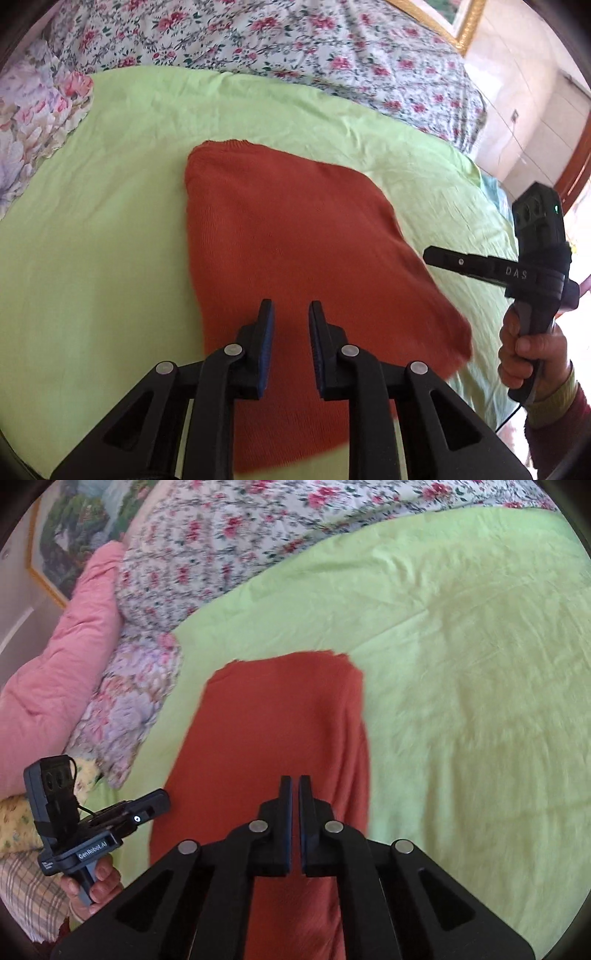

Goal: Fold small clothes

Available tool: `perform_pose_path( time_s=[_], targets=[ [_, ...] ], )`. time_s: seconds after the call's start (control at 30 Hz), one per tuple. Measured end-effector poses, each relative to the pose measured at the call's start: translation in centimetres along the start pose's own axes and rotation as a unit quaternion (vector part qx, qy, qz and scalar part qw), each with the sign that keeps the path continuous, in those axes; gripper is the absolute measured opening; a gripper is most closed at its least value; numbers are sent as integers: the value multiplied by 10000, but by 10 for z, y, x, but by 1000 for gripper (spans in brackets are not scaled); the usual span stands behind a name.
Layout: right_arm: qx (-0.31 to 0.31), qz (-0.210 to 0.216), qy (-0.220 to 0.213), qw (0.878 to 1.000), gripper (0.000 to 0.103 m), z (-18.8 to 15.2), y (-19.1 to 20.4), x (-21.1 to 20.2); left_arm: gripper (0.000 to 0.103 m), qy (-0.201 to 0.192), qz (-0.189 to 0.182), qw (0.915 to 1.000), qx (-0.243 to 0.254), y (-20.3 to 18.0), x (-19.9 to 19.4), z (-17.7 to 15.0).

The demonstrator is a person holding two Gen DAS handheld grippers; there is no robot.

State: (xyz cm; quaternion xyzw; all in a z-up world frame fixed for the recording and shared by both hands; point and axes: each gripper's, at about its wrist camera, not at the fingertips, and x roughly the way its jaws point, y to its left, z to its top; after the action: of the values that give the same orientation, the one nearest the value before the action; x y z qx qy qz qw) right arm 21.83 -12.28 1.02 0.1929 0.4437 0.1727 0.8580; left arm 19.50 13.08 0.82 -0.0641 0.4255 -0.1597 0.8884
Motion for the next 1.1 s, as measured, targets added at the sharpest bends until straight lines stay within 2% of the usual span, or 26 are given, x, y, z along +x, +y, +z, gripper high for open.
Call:
perform_pose_path(
  time_s=[0.17, 0.3, 0.4, 0.5, 0.63, 0.7, 0.73, 0.77, 0.83, 1.07, 1.1],
  targets=[
    [-235, -100, 175, 9995, 4, -47, 20, -23, 21, -1, 11, 9996, -281, 4, -21, -45],
    [-359, -532, 521, 9966, 4, -79, 11, -12, 21, 260, 175, 9989, -350, 12, -1, -60],
    [-141, -358, 428, 9983, 3, -81, -1, -6, 21, 232, 321, 9990, -229, 7, 0, -58],
    [-65, -342, 355, 9988, 4, -80, 2, -17, 22, 167, 280, 9990, -306, 7, -9, -59],
    [-212, -277, 164, 9993, 5, -87, 15, -43, 31, 45, 280, 9984, -491, 10, -27, -73],
    [-224, -233, 81, 9994, 9, -92, 19, -55, 35, 17, 351, 9979, -538, 11, -35, -79],
    [-219, -235, 54, 9995, 16, -96, 21, -58, 35, 9, 369, 9977, -574, 10, -39, -84],
    [-217, -238, 28, 9995, 29, -98, 23, -60, 35, 14, 353, 9976, -588, 10, -42, -88],
    [-232, -252, -54, 9994, 44, -105, 25, -67, 35, 25, 359, 9976, -596, 9, -46, -94],
    [-262, -294, -116, 9992, 45, -123, 27, -78, 43, 3, 413, 9972, -623, 13, -59, -107],
    [-225, -305, -113, 9992, 45, -124, 25, -77, 47, 12, 416, 9971, -644, 16, -58, -106]
  ],
)
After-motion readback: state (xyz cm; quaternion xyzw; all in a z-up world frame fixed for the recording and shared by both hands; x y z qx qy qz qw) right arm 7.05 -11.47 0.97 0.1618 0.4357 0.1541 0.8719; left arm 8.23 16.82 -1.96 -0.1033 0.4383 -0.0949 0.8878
